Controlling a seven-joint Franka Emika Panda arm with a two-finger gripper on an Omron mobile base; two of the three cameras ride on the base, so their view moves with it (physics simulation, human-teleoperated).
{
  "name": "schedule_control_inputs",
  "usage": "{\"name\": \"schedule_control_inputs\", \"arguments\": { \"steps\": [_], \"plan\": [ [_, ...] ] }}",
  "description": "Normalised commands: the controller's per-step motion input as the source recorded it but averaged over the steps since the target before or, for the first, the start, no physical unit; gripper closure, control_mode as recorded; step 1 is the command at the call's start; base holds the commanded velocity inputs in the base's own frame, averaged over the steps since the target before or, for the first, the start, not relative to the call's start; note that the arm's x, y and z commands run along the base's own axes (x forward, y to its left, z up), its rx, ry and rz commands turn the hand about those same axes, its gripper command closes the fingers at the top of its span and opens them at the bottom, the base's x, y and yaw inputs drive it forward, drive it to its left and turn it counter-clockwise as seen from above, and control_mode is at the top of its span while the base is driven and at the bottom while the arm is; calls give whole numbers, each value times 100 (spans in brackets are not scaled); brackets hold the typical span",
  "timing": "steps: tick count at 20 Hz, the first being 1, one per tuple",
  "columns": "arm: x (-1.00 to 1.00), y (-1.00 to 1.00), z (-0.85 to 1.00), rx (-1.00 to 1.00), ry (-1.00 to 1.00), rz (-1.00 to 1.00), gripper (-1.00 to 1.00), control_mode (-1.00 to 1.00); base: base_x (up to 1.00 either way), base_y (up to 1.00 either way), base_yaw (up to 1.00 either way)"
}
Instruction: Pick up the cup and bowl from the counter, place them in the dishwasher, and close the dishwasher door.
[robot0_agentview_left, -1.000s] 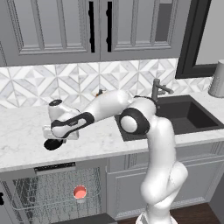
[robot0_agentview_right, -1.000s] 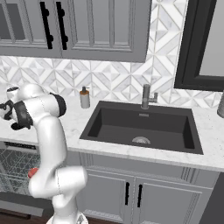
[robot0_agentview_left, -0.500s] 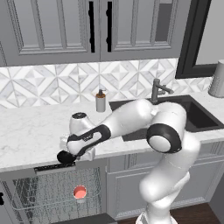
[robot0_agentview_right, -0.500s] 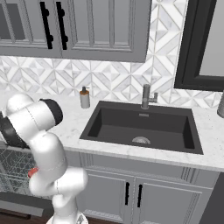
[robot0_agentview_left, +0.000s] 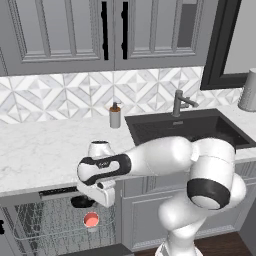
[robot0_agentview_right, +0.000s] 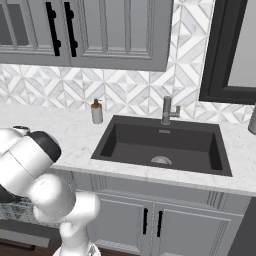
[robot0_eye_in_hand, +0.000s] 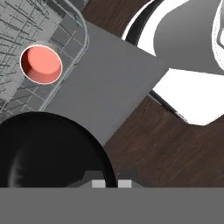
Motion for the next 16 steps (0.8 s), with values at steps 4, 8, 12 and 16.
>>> {"name": "schedule_control_inputs", "arguments": {
  "steps": [4, 8, 12, 16],
  "plan": [
    [-98, 1, -13, -13, -7, -13, 100, -100, 0, 0, 0],
    [-99, 10, -27, -12, -32, -9, 100, -100, 0, 0, 0],
    [-74, 6, -45, -8, -23, -7, 100, -100, 0, 0, 0],
    [-48, 0, -58, -1, -28, -4, 100, -100, 0, 0, 0]
  ]
}}
